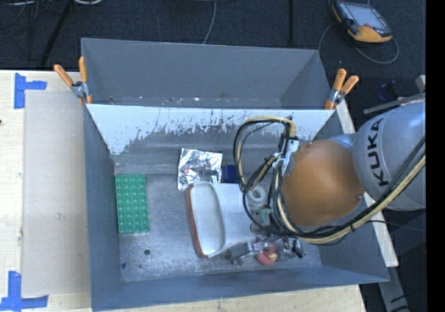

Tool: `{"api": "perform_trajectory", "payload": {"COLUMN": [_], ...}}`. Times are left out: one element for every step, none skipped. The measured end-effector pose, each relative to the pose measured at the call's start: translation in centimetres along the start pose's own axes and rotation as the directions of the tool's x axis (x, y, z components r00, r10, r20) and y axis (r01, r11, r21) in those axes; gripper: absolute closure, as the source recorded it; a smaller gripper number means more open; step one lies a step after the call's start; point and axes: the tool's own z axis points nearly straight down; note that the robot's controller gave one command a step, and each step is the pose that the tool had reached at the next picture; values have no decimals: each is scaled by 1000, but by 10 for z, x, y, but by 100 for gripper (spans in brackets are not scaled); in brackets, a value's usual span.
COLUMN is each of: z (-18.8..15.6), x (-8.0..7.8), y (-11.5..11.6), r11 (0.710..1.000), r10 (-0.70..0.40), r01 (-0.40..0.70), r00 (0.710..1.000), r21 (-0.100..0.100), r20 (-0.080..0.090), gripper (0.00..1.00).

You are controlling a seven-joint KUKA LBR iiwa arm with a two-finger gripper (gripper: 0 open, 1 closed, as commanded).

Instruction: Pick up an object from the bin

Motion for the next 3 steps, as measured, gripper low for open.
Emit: {"api": "perform_trajectory", "payload": {"z": [0,0,-60], "x": [0,-1,-2], "y": [0,0,0], "r11": [1000,1000,1000], "r10": [6,7,11], "r01": [-6,-7,-11], "r00": [1000,1000,1000], "r21": [-3,-3,11], "r20": [0,2,3], "gripper": [0,100,100]}}
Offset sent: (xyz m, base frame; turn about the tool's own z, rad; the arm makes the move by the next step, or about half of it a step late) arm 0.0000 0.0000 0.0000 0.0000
